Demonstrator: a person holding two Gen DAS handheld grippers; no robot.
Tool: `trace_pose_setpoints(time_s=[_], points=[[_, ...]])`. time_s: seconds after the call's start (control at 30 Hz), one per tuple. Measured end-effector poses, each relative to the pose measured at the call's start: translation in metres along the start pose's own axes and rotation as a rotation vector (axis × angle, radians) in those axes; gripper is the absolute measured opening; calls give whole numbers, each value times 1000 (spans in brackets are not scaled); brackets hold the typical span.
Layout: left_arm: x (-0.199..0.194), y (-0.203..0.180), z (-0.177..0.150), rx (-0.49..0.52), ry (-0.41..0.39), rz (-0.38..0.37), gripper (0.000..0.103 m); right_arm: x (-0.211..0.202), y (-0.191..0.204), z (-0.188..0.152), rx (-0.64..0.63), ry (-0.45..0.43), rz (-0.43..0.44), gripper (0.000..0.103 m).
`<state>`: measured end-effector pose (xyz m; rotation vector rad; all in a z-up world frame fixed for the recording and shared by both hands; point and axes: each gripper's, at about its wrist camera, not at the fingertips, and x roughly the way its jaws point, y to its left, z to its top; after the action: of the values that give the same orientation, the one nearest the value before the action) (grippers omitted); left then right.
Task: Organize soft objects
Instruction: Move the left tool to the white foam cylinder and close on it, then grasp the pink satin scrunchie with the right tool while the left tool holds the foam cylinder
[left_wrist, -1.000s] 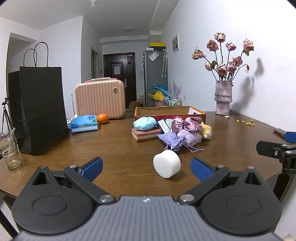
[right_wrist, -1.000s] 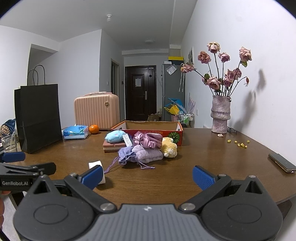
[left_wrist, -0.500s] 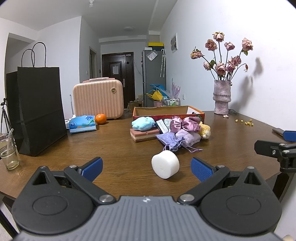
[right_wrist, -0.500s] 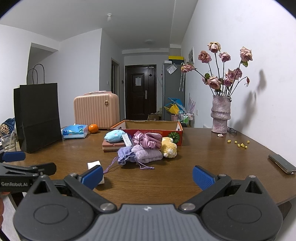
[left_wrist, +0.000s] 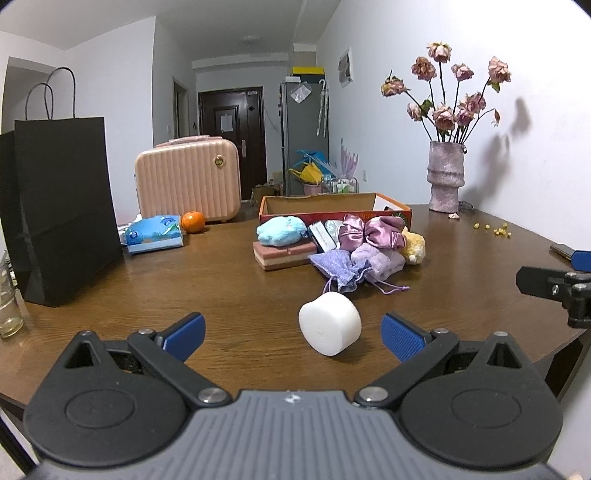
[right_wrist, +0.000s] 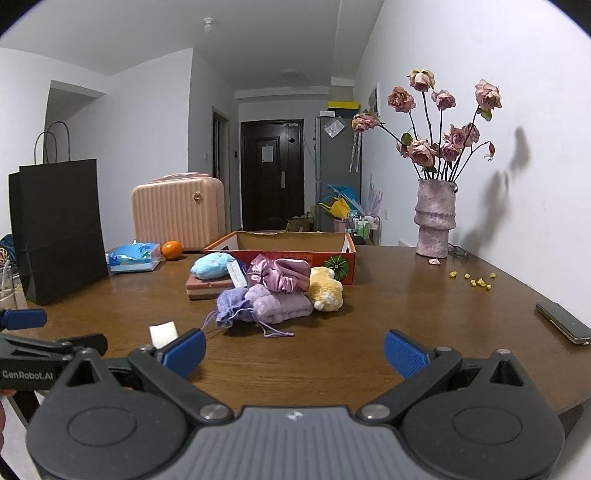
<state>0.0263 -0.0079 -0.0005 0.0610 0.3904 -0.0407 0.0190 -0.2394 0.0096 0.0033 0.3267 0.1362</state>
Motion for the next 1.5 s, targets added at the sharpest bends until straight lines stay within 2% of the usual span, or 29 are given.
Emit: trace_pose_setpoints(time_s=[0.37, 0.8, 1.0, 1.1, 1.17, 1.27, 1.5], points=[[41, -3, 6, 24, 50, -18, 103, 40, -5, 8, 2, 42, 6, 103], [97, -12, 8, 73, 109, -80, 103, 87, -13, 14, 8, 98, -3, 103], [121, -14, 6, 75, 147, -99, 89, 109, -16, 16, 4, 122, 3, 103], [131, -16, 5, 80, 166, -114, 76, 118, -15, 17, 2, 133, 10, 103], [137, -15, 4, 81, 177, -134, 63, 124, -16, 17, 3, 139, 15, 103], [142, -15, 4, 81, 184, -156, 57, 130, -16, 18, 3, 150, 20, 103], [146, -13, 12, 61, 180, -175, 55, 141, -18, 25, 2, 155, 31, 103]])
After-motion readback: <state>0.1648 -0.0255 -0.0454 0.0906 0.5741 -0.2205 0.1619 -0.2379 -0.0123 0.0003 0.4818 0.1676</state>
